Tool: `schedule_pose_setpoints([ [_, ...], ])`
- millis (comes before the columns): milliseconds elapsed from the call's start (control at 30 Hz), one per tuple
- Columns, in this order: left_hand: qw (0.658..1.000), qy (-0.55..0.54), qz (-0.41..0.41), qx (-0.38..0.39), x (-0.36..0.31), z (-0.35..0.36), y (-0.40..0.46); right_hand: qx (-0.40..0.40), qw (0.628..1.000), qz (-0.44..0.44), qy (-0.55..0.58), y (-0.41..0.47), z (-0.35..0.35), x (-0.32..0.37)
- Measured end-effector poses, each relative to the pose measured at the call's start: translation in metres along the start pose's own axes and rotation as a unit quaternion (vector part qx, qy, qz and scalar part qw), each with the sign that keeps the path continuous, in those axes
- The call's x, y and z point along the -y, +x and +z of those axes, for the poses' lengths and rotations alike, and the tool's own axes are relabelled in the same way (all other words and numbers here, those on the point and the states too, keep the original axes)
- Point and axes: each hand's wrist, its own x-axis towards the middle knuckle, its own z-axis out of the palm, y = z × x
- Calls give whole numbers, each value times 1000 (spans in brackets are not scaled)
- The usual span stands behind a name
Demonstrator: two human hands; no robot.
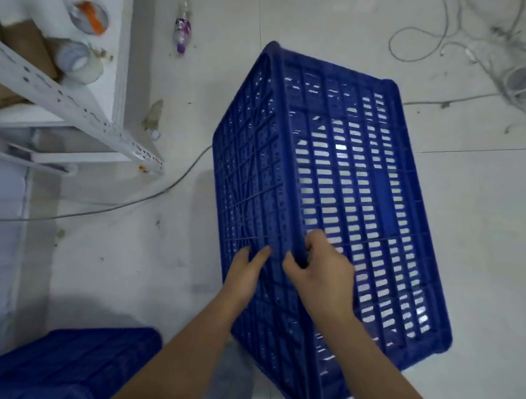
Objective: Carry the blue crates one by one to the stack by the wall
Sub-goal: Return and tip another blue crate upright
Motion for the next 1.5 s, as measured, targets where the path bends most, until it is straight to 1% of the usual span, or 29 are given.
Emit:
schedule_pose_setpoints([
  [33,999,-34,7,7,0,3,1,18,1000,-3,-21,1,10,6],
  [100,996,-94,4,-4,-3,3,1,50,997,-16,-56,5,37,14],
  [167,990,-134,-29,-18,-2,-5,6,80,991,-24,-103,11,68,19],
  [200,988,-148,-45,-13,1,-11,9,91,988,-20,-124,13,82,21],
  [233,987,-153,-53,-7,1,-17,10,93,984,-15,-150,14,94,23],
  [267,988,-143,-52,2,3,-21,12,70,984,-15,-162,15,104,26],
  [367,995,-102,-13,11,3,-34,20,28,987,-25,-157,14,117,35],
  [433,995,-97,1,7,-2,-39,22,46,988,-9,-145,15,122,39],
  [467,996,-91,5,5,-3,-41,23,78,987,-7,-141,17,122,40],
  [533,998,-55,2,-7,-6,-44,22,91,991,-12,-93,19,120,37],
  [600,999,-13,7,-46,-8,-43,21,116,993,0,-3,20,104,31],
  [633,997,18,15,-80,-8,-42,22,119,992,-4,35,20,92,25],
  [667,991,56,27,-119,-9,-40,21,106,993,-10,46,21,79,16],
  [733,967,144,84,-193,-15,-33,16,37,999,-5,17,27,44,-7],
  [800,920,249,178,-244,-23,-21,7,-64,997,34,-14,38,4,-34],
  [867,876,328,247,-252,-29,-8,2,-146,985,81,-49,56,-35,-60],
  [900,865,361,258,-237,-32,-1,0,-158,979,113,-55,66,-52,-72],
  [967,850,427,243,-189,-34,11,1,-124,971,204,-14,85,-78,-96],
  [1033,829,497,205,-156,-31,21,3,-47,950,286,118,96,-89,-117],
  [1067,822,521,177,-148,-29,25,4,0,929,313,197,97,-89,-124],
  [1100,820,534,145,-144,-26,27,4,38,908,333,250,95,-86,-129],
  [1133,822,538,120,-142,-24,29,4,68,894,349,272,92,-80,-135],
  [1200,831,529,97,-142,-20,33,4,81,886,354,288,85,-70,-142],
  [1267,847,502,94,-147,-19,36,5,60,888,338,305,82,-66,-145],
  [1367,872,452,94,-160,-18,34,5,40,903,294,309,76,-65,-141],
  [1500,889,414,83,-179,-16,17,3,32,925,244,288,61,-59,-117],
])
